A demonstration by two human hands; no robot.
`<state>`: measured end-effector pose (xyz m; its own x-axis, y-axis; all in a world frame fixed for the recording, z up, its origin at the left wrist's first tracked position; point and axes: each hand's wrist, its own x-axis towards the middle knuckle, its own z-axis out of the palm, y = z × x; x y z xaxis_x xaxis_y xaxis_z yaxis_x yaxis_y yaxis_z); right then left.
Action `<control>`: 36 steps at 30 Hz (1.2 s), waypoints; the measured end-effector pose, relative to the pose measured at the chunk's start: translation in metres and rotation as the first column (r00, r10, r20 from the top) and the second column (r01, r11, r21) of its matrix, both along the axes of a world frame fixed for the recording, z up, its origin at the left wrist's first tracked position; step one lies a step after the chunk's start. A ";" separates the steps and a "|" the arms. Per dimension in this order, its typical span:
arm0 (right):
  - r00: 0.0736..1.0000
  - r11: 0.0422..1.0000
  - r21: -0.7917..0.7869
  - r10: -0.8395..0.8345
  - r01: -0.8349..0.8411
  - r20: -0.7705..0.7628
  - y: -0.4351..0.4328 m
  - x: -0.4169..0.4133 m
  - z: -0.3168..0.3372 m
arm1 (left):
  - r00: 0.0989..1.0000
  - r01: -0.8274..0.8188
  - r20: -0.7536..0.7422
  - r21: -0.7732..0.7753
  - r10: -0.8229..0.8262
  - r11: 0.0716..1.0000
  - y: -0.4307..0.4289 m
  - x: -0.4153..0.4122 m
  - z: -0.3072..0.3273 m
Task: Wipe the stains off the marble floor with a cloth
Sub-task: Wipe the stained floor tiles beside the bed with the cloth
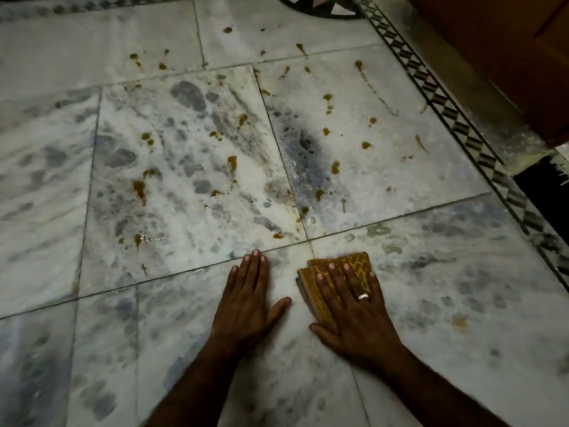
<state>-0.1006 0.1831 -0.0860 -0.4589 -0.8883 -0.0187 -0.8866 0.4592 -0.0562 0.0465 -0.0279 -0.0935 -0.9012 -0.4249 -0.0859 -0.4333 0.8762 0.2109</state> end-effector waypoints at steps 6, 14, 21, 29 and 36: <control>0.998 0.996 -0.074 -0.051 0.048 -0.041 -0.018 -0.021 -0.005 | 0.999 -0.008 -0.035 -0.061 0.006 0.998 -0.004 0.000 -0.008; 0.975 0.973 -0.071 -0.221 0.220 -0.002 -0.088 -0.066 -0.003 | 0.994 -0.053 -0.106 -0.120 0.040 0.991 -0.017 -0.008 -0.015; 0.999 0.995 -0.083 -0.051 0.050 -0.012 -0.139 -0.054 -0.003 | 0.987 -0.096 -0.141 -0.156 0.074 0.983 -0.036 -0.013 -0.020; 0.980 0.979 -0.084 0.175 -0.183 -0.092 -0.043 -0.052 -0.012 | 0.985 -0.143 -0.114 -0.131 0.128 0.981 -0.055 -0.018 -0.019; 0.995 0.995 -0.030 -0.097 0.096 -0.020 -0.130 -0.086 -0.006 | 0.974 -0.205 -0.116 -0.109 0.193 0.973 -0.059 -0.036 -0.017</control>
<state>-0.1867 0.0534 -0.0923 -0.5426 -0.8398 0.0175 -0.8393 0.5411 -0.0524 0.0109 -0.0870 -0.1105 -0.7988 -0.5980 0.0659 -0.5827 0.7963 0.1624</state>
